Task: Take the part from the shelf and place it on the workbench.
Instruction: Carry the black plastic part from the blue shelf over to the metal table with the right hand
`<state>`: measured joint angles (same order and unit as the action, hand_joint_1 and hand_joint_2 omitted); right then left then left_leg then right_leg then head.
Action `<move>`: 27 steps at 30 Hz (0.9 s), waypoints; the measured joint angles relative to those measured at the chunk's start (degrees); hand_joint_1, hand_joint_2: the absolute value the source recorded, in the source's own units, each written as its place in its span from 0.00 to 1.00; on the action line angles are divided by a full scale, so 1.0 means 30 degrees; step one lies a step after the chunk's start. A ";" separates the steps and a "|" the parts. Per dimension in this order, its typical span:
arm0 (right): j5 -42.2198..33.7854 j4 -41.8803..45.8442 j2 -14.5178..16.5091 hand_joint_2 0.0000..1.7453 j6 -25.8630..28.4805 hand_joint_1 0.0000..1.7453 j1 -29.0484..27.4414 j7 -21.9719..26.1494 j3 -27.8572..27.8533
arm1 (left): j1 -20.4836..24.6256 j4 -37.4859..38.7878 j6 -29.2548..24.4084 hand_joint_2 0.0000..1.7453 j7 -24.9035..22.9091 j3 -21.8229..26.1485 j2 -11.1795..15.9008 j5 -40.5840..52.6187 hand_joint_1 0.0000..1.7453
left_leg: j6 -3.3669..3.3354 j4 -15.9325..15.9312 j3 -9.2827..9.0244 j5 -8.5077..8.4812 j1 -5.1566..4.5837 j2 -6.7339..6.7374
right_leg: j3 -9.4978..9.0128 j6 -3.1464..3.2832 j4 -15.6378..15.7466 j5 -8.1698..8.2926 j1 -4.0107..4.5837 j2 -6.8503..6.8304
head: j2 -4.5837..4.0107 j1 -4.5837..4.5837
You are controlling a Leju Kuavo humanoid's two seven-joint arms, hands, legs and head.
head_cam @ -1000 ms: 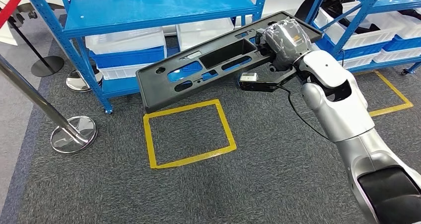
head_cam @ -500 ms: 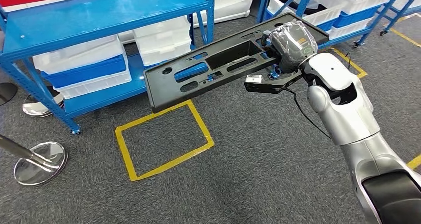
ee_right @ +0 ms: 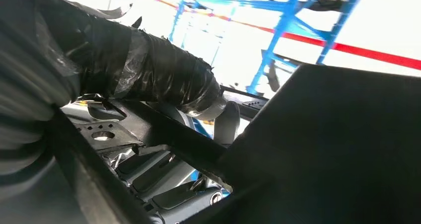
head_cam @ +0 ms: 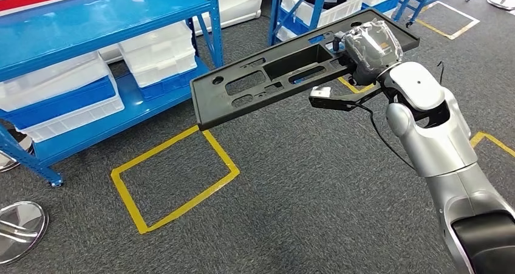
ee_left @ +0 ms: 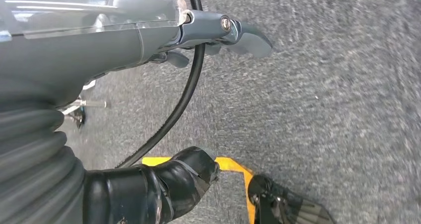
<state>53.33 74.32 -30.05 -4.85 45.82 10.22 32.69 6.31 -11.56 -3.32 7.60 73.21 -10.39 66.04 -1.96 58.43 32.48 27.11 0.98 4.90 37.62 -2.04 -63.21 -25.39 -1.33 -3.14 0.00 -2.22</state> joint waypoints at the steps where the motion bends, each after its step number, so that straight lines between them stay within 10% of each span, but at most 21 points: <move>1: 0.0024 0.0013 -0.0027 1.00 0.0000 1.00 0.0022 -0.0026 -0.0082 | 0.0006 0.0000 0.0000 1.00 0.0011 -0.0002 -0.0020 0.0005 0.00 | 0.0101 0.0006 -0.0028 0.0026 -0.0036 0.0186 | -0.0455 0.0124 0.0851 0.0177 0.0119 -0.0312 | 0.0000 0.0000; 5: 0.0091 0.0053 -0.0235 1.00 0.0002 1.00 -0.0002 -0.0148 -0.0275 | 0.0041 0.0000 -0.0007 1.00 0.0046 -0.0004 -0.0034 0.0020 0.00 | 0.0601 0.0056 -0.0140 0.0225 -0.0085 0.0697 | -0.0551 0.0659 0.1372 0.0277 0.0308 0.0190 | 0.0000 0.0009; 9: 0.0160 0.0095 -0.0351 1.00 0.0007 1.00 -0.0099 -0.0189 -0.0369 | -0.0009 -0.0002 0.0002 1.00 0.0049 -0.0011 -0.0027 0.0060 0.00 | 0.0748 0.3215 0.1231 0.2181 0.0022 -0.1260 | -0.0491 0.1160 0.1566 0.0511 0.0211 0.1089 | 0.0000 0.0016; 12: 0.0238 0.0097 -0.0421 1.00 0.0007 1.00 -0.0312 -0.0200 -0.0377 | -0.0092 0.0000 0.0011 1.00 -0.0002 -0.0011 -0.0056 0.0113 0.00 | 0.0695 0.5185 0.2216 0.2560 -0.0009 -0.1551 | -0.0343 0.1214 0.1421 0.0537 0.0307 0.1945 | 0.0000 0.0016; 15: 0.0404 0.0091 -0.0694 1.00 0.0007 1.00 -0.0404 -0.0217 -0.0497 | -0.0109 0.0000 -0.0002 1.00 -0.0067 -0.0011 -0.0064 0.0144 0.00 | 0.0495 0.2224 0.0912 0.0785 0.0016 -0.2389 | -0.0164 0.1135 0.1116 0.0500 0.0334 0.2753 | 0.0000 0.0016; 19: 0.0577 0.0093 -0.1049 1.00 0.0020 1.00 -0.0414 -0.0220 -0.0847 | -0.0077 0.0000 -0.0015 1.00 -0.0089 -0.0016 -0.0076 0.0144 0.00 | 0.0334 0.0517 0.0193 0.0376 0.0011 -0.2996 | 0.0293 0.0643 0.0909 0.0660 0.0174 0.3745 | 0.0000 0.0007; 22: 0.0659 0.0071 -0.1554 1.00 -0.0009 1.00 -0.0436 -0.0220 -0.1173 | -0.0041 0.0000 -0.0014 1.00 -0.0100 -0.0013 -0.0179 0.0131 0.00 | -0.0038 0.0145 0.0039 0.0097 0.0055 -0.2193 | 0.0667 0.0306 0.0304 0.0289 0.0141 0.2911 | 0.0000 -0.0044; 24: 0.0690 0.0051 -0.1710 1.00 -0.0064 1.00 -0.0334 -0.0231 -0.1364 | -0.0094 0.0000 -0.0013 1.00 -0.0087 -0.0011 -0.0195 0.0116 0.00 | -0.0168 0.0028 -0.0004 0.0033 0.0050 -0.1641 | 0.1630 0.0111 -0.1726 -0.0820 0.0135 0.1602 | 0.0000 -0.0091; 27: 0.0692 0.0029 -0.1745 1.00 -0.0127 1.00 -0.0357 -0.0233 -0.1422 | -0.0107 0.0000 0.0025 1.00 -0.0049 -0.0013 -0.0186 0.0075 0.00 | -0.0131 0.0026 -0.0022 0.0094 0.0030 -0.0798 | 0.2589 -0.0110 -0.3804 -0.1410 -0.0070 0.1093 | 0.0000 -0.0089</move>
<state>55.41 74.41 -35.29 -5.23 44.75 9.52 28.43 5.99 -11.56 -3.25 7.45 73.17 -10.95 66.26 -2.35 58.51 32.42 27.39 1.07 2.51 45.38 -2.37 -74.62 -29.62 -1.54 0.14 0.00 -2.49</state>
